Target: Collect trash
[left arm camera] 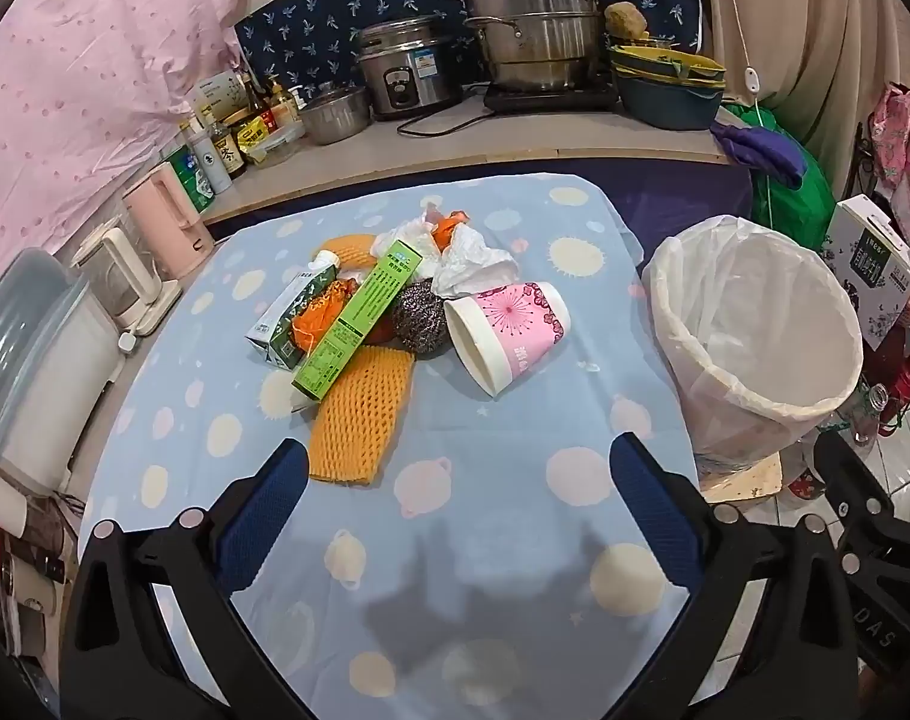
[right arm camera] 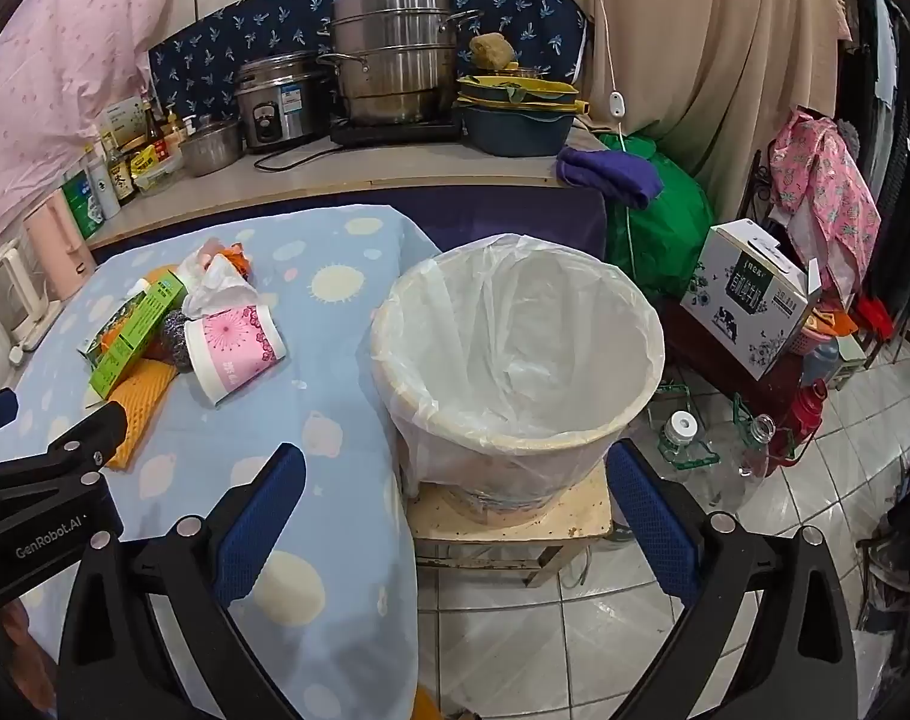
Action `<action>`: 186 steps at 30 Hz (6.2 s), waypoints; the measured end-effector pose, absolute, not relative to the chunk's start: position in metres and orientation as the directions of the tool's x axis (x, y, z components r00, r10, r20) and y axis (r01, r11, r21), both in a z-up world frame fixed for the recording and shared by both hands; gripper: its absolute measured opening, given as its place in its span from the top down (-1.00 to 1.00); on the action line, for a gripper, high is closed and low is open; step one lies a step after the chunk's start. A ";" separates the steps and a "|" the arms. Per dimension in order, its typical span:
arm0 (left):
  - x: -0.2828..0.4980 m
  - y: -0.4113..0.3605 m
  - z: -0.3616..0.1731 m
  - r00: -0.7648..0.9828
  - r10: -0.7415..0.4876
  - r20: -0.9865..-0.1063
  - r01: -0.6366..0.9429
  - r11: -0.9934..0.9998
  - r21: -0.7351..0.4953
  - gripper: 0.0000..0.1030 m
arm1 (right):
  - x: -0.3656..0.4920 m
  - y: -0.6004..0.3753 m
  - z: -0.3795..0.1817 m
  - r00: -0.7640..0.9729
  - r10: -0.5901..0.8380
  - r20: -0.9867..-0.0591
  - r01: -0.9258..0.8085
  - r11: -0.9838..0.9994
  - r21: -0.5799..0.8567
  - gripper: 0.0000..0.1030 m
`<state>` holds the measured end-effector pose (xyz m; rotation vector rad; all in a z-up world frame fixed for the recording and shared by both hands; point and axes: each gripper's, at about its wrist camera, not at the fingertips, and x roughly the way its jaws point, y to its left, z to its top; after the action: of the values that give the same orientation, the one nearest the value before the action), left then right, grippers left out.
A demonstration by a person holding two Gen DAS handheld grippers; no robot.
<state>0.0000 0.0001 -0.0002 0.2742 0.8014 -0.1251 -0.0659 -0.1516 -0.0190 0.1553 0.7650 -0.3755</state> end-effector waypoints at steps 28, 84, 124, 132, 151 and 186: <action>-0.010 -0.005 0.006 0.685 -0.002 -0.729 0.217 0.955 0.201 -0.86 | -0.073 -0.151 -0.010 0.678 -0.253 -0.690 0.349 0.937 -0.002 -0.87; -0.014 -0.003 0.012 0.671 0.010 -0.742 0.208 0.957 0.201 -0.86 | -0.082 -0.153 -0.002 0.695 -0.227 -0.683 0.319 0.948 0.010 -0.87; 0.008 0.032 0.001 0.634 -0.020 -0.773 0.160 0.981 0.106 -0.86 | -0.064 -0.141 -0.014 0.684 -0.208 -0.700 0.314 0.949 0.024 -0.87; 0.034 0.086 -0.022 0.615 -0.023 -0.789 0.074 0.997 0.028 -0.87 | -0.041 -0.125 -0.038 0.660 -0.191 -0.727 0.294 0.956 0.016 -0.87; 0.097 0.145 -0.091 0.530 -0.091 -0.843 0.030 0.996 -0.089 -0.86 | 0.016 -0.071 -0.078 0.627 -0.150 -0.764 0.237 0.971 0.004 -0.87; 0.132 0.131 -0.114 0.441 -0.238 -0.866 0.144 0.971 -0.193 0.35 | 0.164 -0.058 -0.111 0.673 -0.030 -0.739 0.040 0.999 -0.004 -0.87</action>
<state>0.1322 0.1312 -0.1145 -0.0961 1.0895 -0.2371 0.1636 -0.0577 -0.1114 0.0124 0.8321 -0.0394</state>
